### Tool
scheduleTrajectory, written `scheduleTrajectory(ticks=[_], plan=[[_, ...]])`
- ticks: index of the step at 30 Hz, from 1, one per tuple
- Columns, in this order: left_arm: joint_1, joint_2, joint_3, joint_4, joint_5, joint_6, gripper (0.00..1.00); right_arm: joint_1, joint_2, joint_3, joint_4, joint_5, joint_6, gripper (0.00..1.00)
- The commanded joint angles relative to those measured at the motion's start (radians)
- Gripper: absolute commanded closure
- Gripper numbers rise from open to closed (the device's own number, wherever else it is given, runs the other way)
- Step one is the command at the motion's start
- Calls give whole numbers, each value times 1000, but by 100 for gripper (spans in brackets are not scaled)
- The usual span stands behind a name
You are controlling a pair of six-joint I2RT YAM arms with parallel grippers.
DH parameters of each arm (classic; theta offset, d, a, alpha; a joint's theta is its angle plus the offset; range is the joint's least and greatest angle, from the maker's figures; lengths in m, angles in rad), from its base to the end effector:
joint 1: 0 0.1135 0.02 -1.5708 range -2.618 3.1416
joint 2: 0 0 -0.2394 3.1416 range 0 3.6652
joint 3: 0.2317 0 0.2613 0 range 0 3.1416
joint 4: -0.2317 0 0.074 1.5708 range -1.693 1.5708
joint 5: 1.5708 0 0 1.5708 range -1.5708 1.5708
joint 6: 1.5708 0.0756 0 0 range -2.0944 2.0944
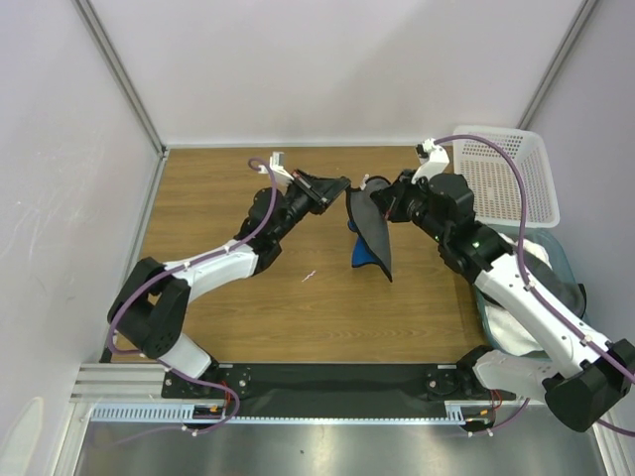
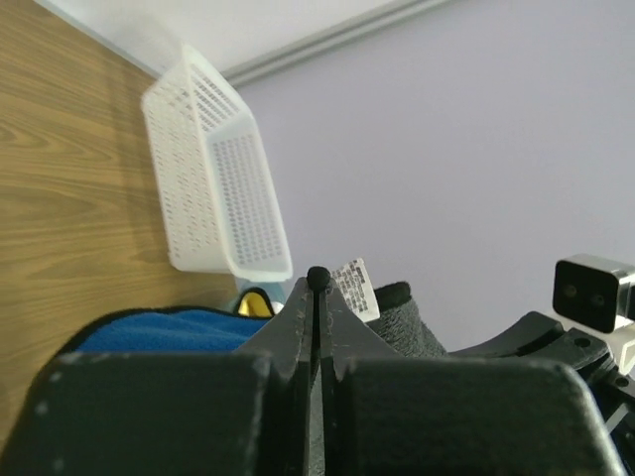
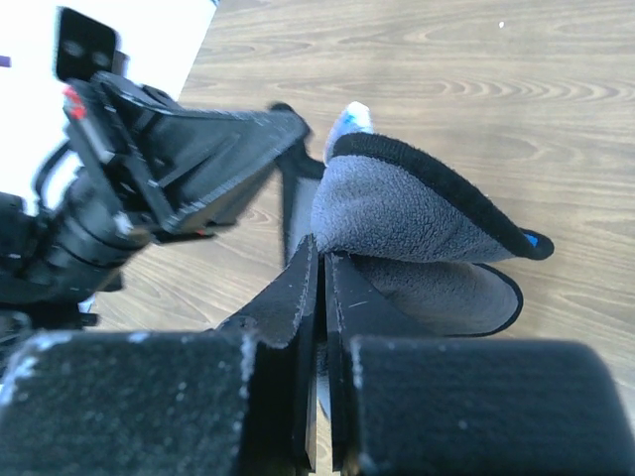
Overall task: Fold and stack the towels
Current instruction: Move the towel to the center of the board
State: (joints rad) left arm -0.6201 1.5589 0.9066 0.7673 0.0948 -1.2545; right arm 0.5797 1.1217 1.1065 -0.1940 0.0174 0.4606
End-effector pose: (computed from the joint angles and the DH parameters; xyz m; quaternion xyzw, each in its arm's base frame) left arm 0.3246 -0.2406 0.2633 -0.1737 0.6424 -0.6197 0.4160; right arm 0.2664 0.1729 0.3542 -0.0408 0.7760 0.3069 0.5495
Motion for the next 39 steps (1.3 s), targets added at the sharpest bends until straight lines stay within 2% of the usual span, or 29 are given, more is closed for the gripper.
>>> scheduleTrajectory(ticks=[1, 6, 8, 14, 18, 24, 25, 29, 33, 37, 38, 39], plan=[[40, -89, 9, -48, -39, 78, 100, 5, 19, -8, 56, -7, 15, 100], [77, -227, 21, -294, -92, 219, 100, 5, 84, -17, 53, -3, 26, 99], [77, -272, 11, -365, -154, 271, 100, 5, 105, -20, 57, -7, 29, 98], [109, -467, -83, -474, -202, 345, 100, 26, 236, 15, 100, -178, 44, 99], [172, -571, -63, -675, -248, 391, 100, 80, 340, 110, 105, -241, 29, 98], [198, -743, 69, -948, -435, 521, 100, 181, 467, 263, 171, -339, 59, 100], [198, -758, 121, -1023, -457, 539, 100, 193, 483, 279, 191, -346, 70, 100], [198, -798, 231, -1150, -549, 625, 100, 230, 552, 368, 241, -393, 96, 100], [198, -793, 239, -1169, -563, 635, 100, 230, 570, 346, 265, -370, 124, 100], [198, -732, 119, -1077, -472, 584, 100, 220, 590, 267, 265, -355, 148, 100], [197, -717, 91, -1048, -410, 554, 100, 209, 593, 224, 263, -364, 161, 100], [195, -694, 63, -981, -382, 534, 100, 204, 595, 201, 265, -367, 176, 100]])
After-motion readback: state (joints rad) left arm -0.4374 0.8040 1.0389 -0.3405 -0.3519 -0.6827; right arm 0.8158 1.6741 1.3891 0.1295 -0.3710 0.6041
